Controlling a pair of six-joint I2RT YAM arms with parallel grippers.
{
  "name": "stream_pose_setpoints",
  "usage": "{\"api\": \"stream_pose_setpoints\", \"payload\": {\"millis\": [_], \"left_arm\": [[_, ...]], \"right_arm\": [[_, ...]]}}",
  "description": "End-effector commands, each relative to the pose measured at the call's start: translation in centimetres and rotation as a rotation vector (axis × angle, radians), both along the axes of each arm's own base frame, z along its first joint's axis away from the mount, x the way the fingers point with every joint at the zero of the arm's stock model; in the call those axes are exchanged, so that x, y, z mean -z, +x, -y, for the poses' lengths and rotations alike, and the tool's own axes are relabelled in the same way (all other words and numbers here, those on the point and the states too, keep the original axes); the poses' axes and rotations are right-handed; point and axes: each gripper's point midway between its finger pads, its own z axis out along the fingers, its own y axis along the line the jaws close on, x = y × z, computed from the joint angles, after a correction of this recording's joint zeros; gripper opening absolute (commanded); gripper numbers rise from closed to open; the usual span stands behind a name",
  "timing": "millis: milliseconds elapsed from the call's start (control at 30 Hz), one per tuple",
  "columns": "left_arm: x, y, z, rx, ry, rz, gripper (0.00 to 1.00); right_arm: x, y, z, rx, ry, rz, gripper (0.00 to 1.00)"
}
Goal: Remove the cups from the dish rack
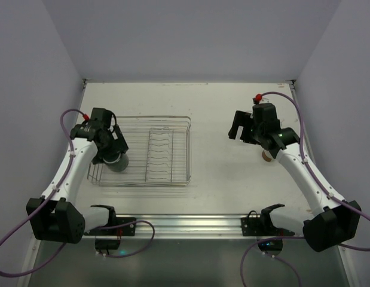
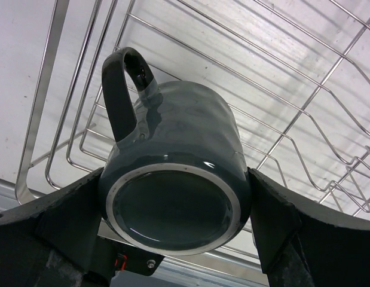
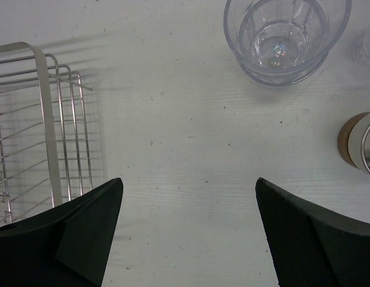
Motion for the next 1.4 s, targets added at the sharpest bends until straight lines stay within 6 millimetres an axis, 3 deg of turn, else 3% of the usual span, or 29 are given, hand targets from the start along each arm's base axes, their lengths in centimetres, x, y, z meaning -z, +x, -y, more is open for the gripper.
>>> {"api": "stream_pose_setpoints", "payload": {"millis": [0,233,567,733,867,1200,1367], "left_arm": [[-2.7,1.0,0.0,0.020,-0.009,0.083,0.00],[-4.7,2.6,1.4,0.055,-0.082,0.179,0.00],[-8.1,4.6,3.2,0.118,-0.166,0.338,0.00],[-9.8,5.5,5.0,0.194,-0.246,0.432,0.00],[-11.3,6.0,6.7,0.271,-0.317,0.514,0.00],[-13.7,4.9,10.2,0.454,-0.477,0.665,0.00],[-15.1,4.1,11.7,0.541,-0.546,0.720,0.00]], "right_arm": [[-0.9,0.6,-0.4,-0.023,0.003,0.035,0.94],[-1.2,0.5,-1.3,-0.057,0.014,0.028,0.94],[-3.2,0.5,-2.8,-0.112,0.057,0.050,0.94],[-3.9,0.3,-4.4,-0.168,0.107,0.037,0.94],[-5.5,0.2,-5.5,-0.207,0.150,0.057,0.94],[-9.1,-0.7,-9.9,-0.405,0.321,0.068,0.94],[-9.8,-0.9,-11.8,-0.499,0.374,0.068,0.93]]}}
